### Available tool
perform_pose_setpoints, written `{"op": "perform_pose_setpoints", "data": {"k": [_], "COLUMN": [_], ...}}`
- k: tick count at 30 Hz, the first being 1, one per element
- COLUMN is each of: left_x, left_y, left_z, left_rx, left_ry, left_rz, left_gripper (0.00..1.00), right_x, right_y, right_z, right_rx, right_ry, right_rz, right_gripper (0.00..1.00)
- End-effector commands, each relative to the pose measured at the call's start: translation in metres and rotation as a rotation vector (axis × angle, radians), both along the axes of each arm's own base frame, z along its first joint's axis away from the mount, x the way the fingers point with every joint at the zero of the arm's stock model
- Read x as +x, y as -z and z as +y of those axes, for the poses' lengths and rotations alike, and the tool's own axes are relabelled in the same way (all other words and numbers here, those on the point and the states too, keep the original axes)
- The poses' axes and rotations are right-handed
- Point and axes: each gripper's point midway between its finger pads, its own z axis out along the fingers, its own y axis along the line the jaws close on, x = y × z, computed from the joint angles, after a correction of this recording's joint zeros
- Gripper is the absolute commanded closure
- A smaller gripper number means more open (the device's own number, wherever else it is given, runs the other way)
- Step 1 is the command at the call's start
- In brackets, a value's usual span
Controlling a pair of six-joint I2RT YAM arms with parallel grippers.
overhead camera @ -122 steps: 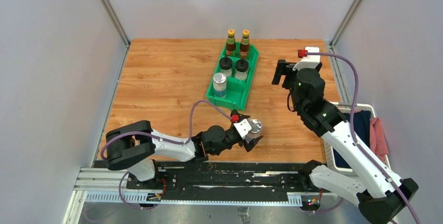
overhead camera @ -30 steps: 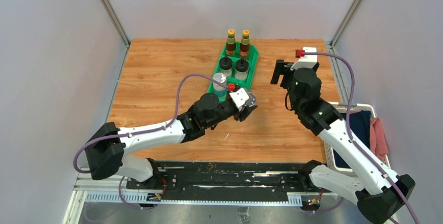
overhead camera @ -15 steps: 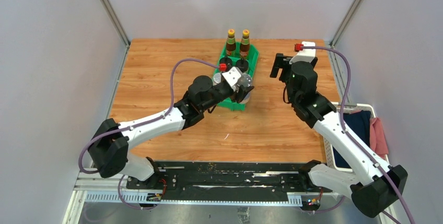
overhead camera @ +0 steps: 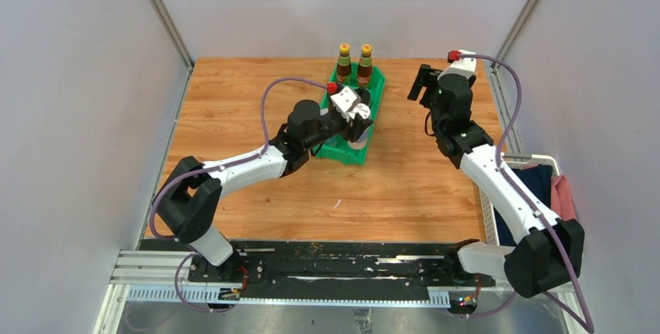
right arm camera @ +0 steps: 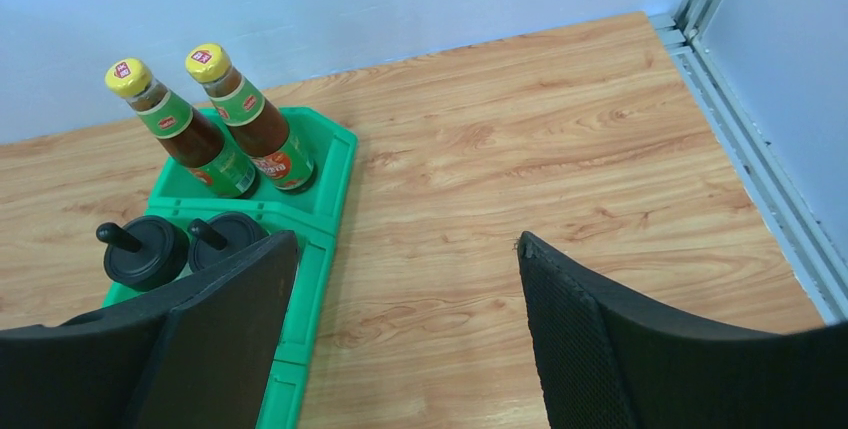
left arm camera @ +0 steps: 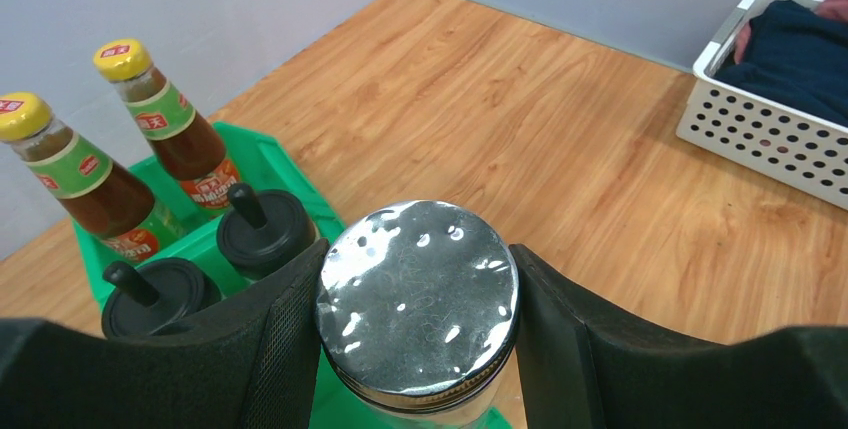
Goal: Organize the condiment bottles
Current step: Place the bottle in the storage box.
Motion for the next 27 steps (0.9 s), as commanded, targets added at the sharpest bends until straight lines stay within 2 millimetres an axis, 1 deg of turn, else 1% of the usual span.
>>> {"op": "perform_pose_setpoints", "data": {"k": [1,8,18,27], "left_x": [0.011,0.027,0.045,0.060], "left_y": [-0.052,-0.044,-0.024,-0.012], "left_z": [0.000,0.008,0.009,0.012], "left_rx": [-0.100,-0.089,-0.087,-0.067], "left_ry": [0.013,0.010,0.015,0.021], "left_rz": [-0.132,-0.118,-0.088,-0.081], "left_gripper": [1.00,1.00,1.00,1.00], "right_x": [0.013,0.023,0.035,0.046], "right_y": [-0.018,-0.008,0.002,0.013], "right_z": [0.003,0.007,0.010,0.011], "right_rx": [0.064,0.078,0.077,0.078], "right_ry": [-0.018,-0.029,-0.031,-0.034], "right_rz": [-0.064,-0.052,-0.039,-0.022], "right_gripper": [0.16,0.17,0.17,0.17]}}
